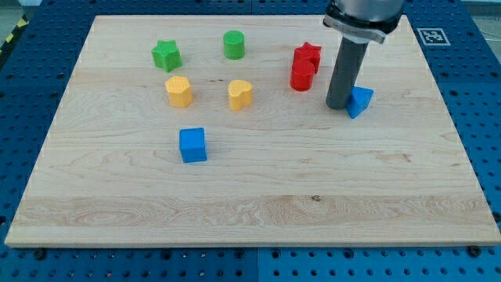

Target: Move the blue triangle towards the bottom center of the board

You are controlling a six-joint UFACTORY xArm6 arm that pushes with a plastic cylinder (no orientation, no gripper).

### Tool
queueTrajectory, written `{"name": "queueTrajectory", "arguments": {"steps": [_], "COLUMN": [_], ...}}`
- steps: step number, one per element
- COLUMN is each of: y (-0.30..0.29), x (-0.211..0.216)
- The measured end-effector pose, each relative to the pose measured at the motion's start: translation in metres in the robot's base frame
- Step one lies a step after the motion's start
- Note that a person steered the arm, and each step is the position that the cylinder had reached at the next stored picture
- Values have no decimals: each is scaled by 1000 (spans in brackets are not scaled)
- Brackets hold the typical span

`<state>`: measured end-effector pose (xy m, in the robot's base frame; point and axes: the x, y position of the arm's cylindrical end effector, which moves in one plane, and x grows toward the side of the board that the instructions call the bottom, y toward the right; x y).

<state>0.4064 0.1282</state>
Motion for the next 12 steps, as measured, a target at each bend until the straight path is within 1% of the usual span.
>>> {"name": "queueTrajectory", "arguments": {"steps": [2,3,5,7,8,9,10,11,12], "y": [33,65,103,108,108,108,108,92,91], "x": [-18,-29,-33,-33,-22,-3,-1,-14,-38]}}
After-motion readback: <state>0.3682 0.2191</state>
